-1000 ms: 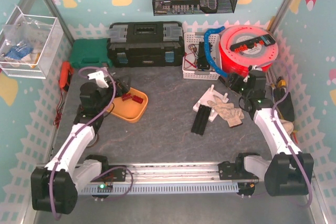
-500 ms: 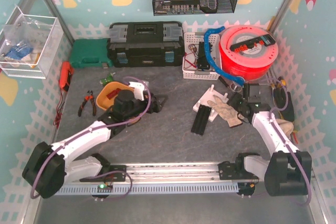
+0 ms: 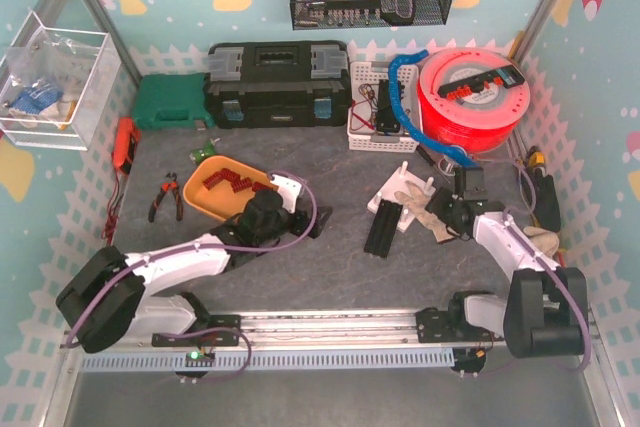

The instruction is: Install the large spring

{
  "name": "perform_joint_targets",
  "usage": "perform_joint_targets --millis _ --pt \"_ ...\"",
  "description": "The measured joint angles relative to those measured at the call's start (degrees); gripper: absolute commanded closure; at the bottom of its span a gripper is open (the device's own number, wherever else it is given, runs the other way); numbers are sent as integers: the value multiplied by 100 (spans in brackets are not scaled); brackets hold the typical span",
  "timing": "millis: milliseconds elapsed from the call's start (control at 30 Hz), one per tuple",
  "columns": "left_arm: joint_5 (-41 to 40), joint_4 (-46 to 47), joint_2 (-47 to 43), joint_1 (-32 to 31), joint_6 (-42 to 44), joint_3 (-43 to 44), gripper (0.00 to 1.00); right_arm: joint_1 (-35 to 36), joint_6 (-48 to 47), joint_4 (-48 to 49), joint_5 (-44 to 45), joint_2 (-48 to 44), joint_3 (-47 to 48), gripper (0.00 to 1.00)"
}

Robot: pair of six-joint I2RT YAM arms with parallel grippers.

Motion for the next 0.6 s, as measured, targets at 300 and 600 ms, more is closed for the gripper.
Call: perform_joint_targets --millis 300,600 --pt "-492 72 -221 -4 295 -94 1 63 42 496 -105 387 -323 37" --pt "-645 140 -420 -4 321 -173 1 63 -28 704 87 516 -363 62"
